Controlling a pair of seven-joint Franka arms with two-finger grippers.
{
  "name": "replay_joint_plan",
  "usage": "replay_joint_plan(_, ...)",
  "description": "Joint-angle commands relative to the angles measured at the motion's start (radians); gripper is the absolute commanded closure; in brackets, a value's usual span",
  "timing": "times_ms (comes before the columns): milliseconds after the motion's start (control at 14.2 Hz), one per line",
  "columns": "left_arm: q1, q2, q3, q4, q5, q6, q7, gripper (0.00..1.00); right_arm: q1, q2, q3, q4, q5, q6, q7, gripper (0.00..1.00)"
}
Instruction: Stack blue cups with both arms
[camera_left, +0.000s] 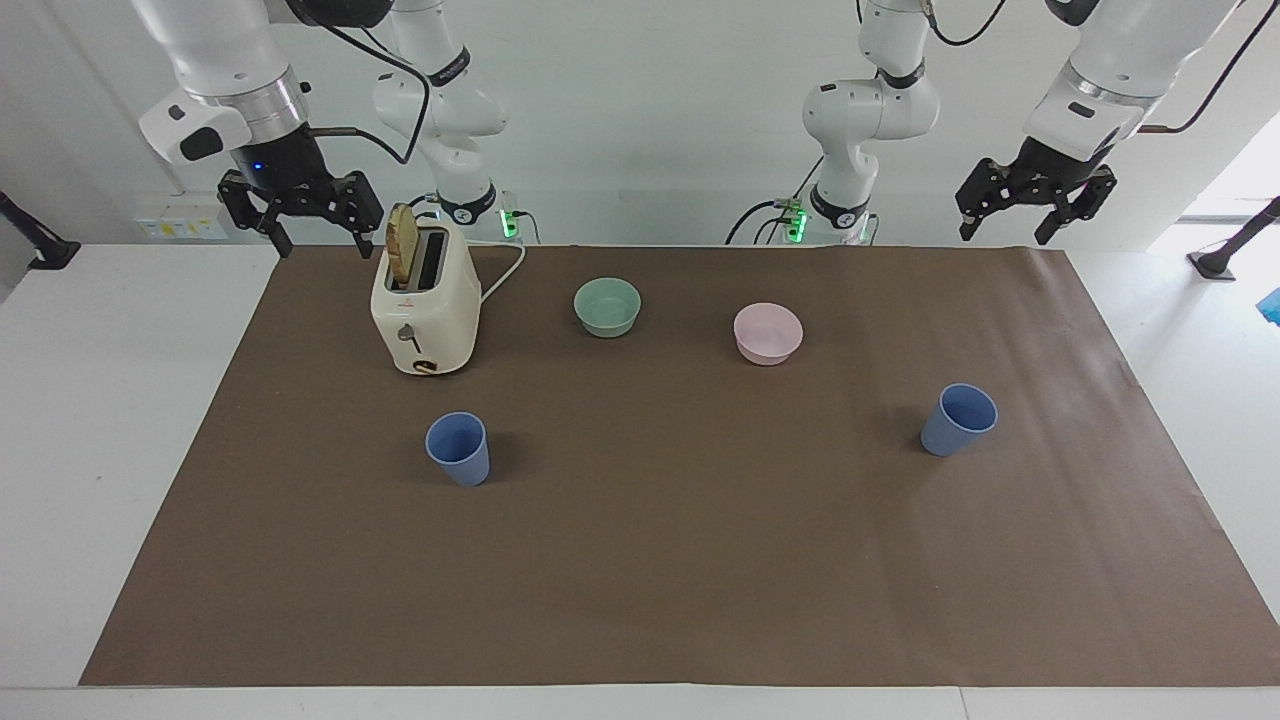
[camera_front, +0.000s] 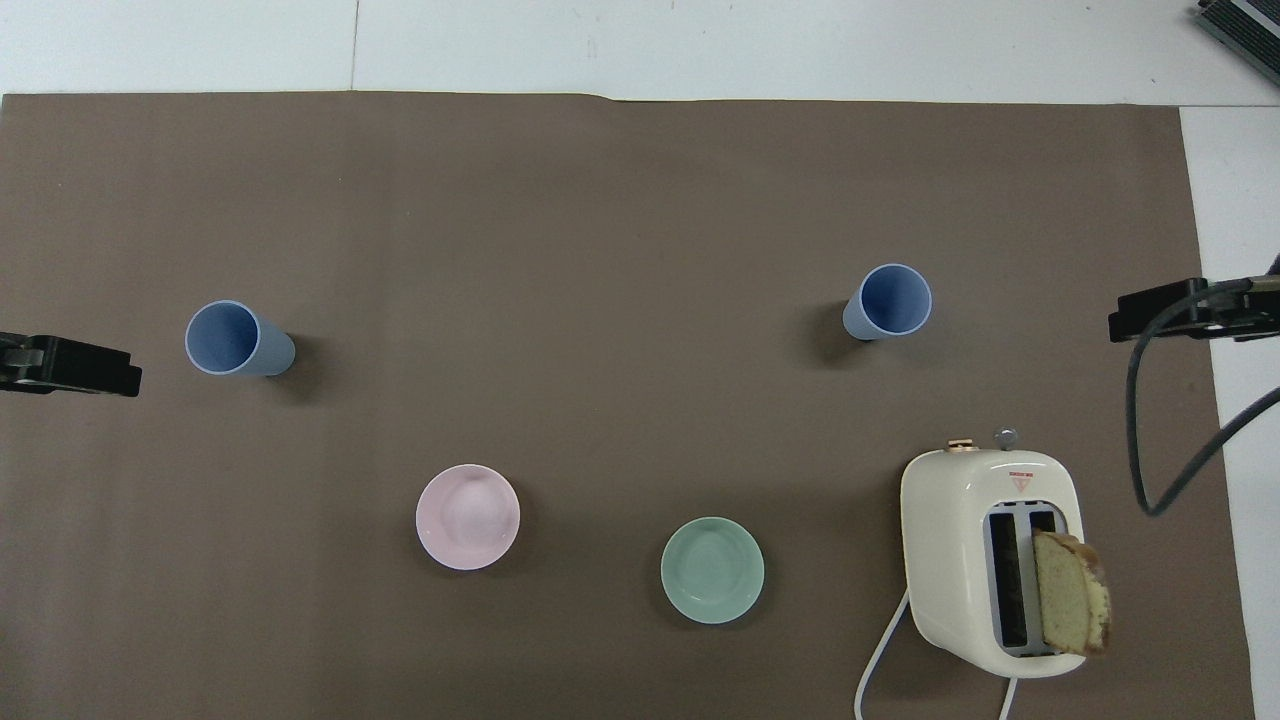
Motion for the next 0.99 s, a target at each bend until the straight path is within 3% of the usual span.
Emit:
replay_joint_plan(0,0.005,-0.008,0.001,-0.008,-0.011,0.009,-0.003,0.00,-0.011,-0.012,0.005,-0.016,0.011,0.006,-0.023,0.00)
replay_joint_plan(915,-0.001,-0.011,0.000,-0.022,-0.025,0.041,-0.003,0.00,-0.033,-0.010,0.005,-0.016,0.011,0.006,-0.026,0.00)
